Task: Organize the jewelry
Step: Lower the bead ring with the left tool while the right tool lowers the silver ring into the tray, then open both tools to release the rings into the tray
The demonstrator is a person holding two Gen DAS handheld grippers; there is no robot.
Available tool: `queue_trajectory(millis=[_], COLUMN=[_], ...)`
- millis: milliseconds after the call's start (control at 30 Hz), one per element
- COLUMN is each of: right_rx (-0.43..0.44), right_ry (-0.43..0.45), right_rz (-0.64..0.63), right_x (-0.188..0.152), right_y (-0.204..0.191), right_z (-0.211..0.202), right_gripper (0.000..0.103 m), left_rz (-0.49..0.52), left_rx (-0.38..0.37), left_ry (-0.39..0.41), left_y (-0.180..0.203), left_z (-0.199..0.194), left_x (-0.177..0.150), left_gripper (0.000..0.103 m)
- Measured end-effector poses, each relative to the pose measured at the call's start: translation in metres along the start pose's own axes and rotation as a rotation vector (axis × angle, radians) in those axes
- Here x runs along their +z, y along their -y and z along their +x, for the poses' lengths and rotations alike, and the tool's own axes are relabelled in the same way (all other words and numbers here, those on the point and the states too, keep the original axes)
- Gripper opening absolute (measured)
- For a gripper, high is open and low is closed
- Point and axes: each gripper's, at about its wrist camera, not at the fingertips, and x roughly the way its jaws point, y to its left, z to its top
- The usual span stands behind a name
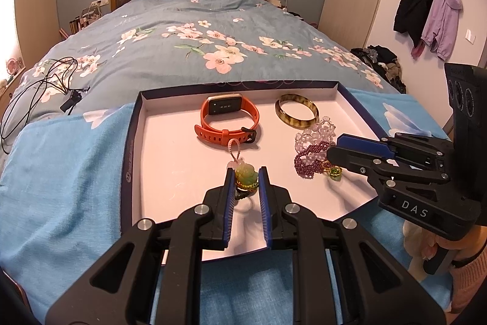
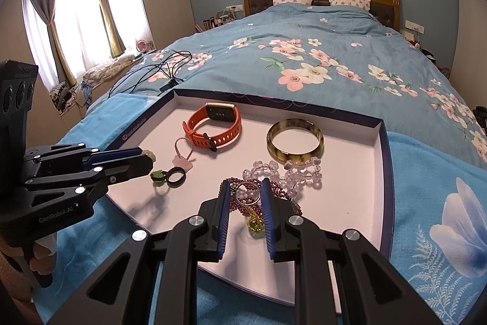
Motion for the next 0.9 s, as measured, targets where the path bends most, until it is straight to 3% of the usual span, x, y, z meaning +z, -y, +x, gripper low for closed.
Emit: queue_trajectory(millis=[300,400,600,700,800,900], right_rx=[-0.022,-0.029,-0.036,-0.06,-0.08,-0.099], right_ry=[-0.023,-0.026,-0.002,0.038,0.101,0.148], right_rz=[0.014,0.017,0.024,0.014,0.008,0.003], right_x=[-0.001,-0.002,-0.006,-0.007,-0.012,-0.019], right_y=[0.003,0.003,0.001,-0.003,-0.01,-0.018], right_z=[0.008,0.007,-0.005,-0.02,-0.041,-0.057], right_gripper=[0.019,0.021,0.041,0.053,0.074,0.088], left_rz=[-0.001,-0.002,-0.005,-0.003,-0.013,-0.017], left_rx=[0.014,0.021,0.017,0.025,0.029,0.052], left_ry=[-0.022,-0.029,-0.02,0.02,0.071,0.148], left_y=[0.0,-0.001,0.0,0.0,-0.002,-0.004], left_z=[0.012,0.015,0.01,-0.004,-0.023,-0.048], left_x=[-0.002,-0.003,-0.007,-0.007,-0.01,-0.016], left_gripper=[0.017,0.024,0.038,0.051,0.063,0.084])
